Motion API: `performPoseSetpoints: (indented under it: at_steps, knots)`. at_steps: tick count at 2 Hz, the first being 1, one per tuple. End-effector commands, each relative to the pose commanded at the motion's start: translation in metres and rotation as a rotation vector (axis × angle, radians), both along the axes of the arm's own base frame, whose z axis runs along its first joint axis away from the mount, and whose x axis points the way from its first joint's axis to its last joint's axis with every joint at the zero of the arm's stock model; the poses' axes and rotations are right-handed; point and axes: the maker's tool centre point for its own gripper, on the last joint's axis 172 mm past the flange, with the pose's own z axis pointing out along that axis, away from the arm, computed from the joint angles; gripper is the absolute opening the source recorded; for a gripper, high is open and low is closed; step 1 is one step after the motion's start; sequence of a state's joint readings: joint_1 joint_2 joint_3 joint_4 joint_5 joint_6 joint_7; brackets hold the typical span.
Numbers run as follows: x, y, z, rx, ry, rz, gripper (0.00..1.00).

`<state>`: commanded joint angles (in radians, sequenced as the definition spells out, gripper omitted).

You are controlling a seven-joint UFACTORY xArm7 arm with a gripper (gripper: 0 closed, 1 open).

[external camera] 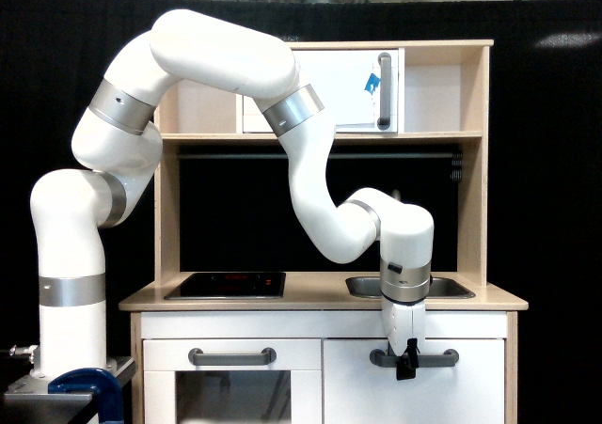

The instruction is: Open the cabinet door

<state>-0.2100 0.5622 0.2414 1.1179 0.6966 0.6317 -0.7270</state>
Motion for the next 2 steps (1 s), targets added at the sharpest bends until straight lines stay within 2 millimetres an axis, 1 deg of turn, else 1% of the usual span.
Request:
performPoseSetpoints:
  at_steps: [1,2]
  knots:
    - [-0.011,-0.001,-0.015,0.000,0.000,0.000,1.00]
    - [-0.008,-0.013,-0.016,0.000,0.000,0.000,1.00]
